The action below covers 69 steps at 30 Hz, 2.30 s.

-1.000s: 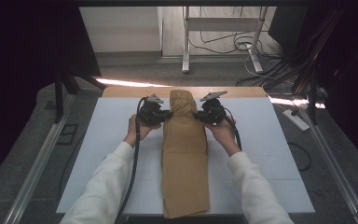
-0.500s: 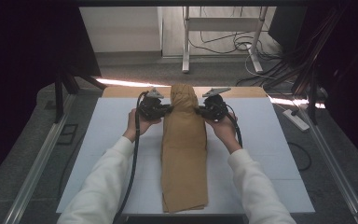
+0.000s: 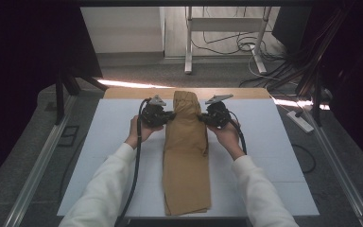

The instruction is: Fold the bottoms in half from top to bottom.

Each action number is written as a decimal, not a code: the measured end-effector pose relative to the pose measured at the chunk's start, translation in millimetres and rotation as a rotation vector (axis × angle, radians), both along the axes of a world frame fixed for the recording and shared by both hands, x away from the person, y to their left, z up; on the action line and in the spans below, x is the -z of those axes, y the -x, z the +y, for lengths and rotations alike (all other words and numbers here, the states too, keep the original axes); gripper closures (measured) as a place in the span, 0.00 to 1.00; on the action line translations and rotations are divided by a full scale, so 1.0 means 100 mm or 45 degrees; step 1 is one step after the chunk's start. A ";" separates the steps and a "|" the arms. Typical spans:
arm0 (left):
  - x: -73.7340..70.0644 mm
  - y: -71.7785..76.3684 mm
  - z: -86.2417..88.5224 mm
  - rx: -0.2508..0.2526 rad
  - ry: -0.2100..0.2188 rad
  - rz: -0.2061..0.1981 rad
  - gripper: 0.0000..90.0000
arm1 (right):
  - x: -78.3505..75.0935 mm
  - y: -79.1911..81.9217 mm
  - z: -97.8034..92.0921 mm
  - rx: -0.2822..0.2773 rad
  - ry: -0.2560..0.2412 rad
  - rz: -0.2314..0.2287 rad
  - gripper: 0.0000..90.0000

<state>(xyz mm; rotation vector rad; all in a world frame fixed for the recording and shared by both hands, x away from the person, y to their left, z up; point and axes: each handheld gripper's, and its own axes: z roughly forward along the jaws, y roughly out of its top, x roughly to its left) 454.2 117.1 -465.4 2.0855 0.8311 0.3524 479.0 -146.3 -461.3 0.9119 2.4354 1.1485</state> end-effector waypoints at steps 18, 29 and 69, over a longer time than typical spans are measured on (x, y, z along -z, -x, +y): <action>0.02 0.15 0.05 0.016 0.029 0.006 0.91 | 0.00 0.10 0.01 -0.019 -0.022 0.006 0.93; 0.02 0.24 0.07 0.027 0.045 0.007 0.91 | -0.03 0.18 0.01 -0.034 -0.026 0.000 0.93; 0.09 0.48 0.09 0.062 0.055 0.009 0.91 | -0.01 0.38 -0.03 -0.089 -0.013 0.032 0.93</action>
